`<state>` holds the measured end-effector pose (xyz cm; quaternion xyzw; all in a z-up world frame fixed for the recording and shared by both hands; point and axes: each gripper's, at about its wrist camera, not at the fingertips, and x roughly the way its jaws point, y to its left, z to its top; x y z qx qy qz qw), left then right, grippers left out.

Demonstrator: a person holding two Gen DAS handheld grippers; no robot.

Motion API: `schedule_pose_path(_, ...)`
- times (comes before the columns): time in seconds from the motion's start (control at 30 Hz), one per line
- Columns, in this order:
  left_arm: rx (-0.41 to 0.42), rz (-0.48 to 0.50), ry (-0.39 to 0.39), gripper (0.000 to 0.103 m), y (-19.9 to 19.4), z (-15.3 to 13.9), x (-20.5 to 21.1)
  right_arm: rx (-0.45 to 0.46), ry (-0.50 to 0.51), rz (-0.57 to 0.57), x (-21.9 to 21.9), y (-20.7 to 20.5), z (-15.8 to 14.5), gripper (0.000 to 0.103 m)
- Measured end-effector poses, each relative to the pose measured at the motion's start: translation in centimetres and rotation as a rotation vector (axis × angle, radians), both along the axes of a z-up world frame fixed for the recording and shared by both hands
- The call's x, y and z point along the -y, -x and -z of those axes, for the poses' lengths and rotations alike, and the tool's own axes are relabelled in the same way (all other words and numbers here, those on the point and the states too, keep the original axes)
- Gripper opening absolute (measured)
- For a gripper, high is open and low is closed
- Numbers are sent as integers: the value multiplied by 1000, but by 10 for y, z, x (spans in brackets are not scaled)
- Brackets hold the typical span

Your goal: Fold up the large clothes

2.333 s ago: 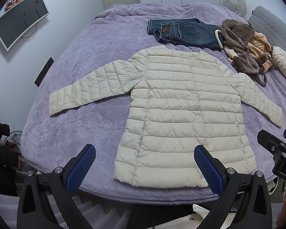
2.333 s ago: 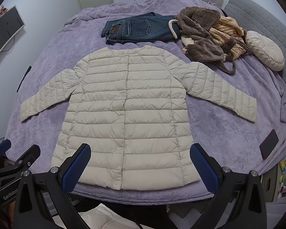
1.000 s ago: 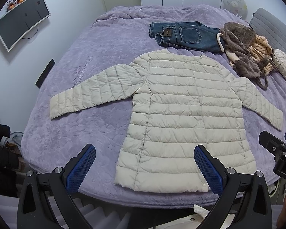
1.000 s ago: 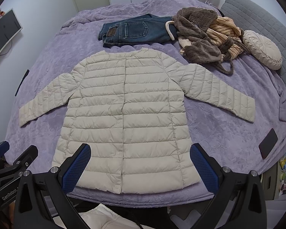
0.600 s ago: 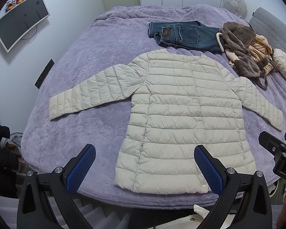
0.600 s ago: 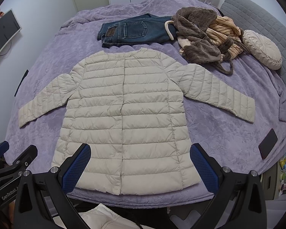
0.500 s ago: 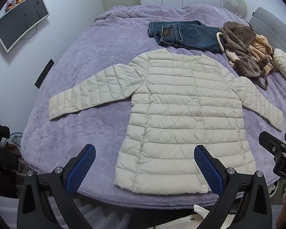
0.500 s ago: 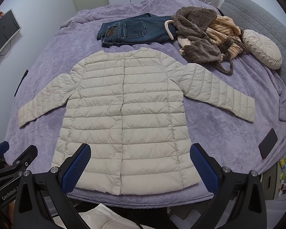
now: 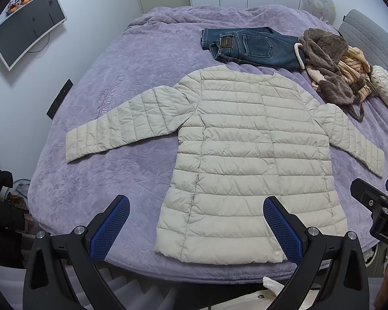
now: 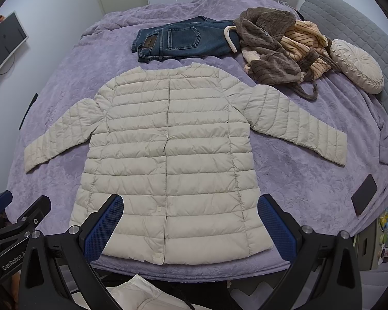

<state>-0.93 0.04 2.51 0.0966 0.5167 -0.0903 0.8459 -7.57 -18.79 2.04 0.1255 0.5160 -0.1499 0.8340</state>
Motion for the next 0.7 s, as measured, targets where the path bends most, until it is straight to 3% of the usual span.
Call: schedule_pose_path(0.7, -2, 1, 0, 103, -1, -1, 0, -5, -3, 0, 1, -3, 1, 103)
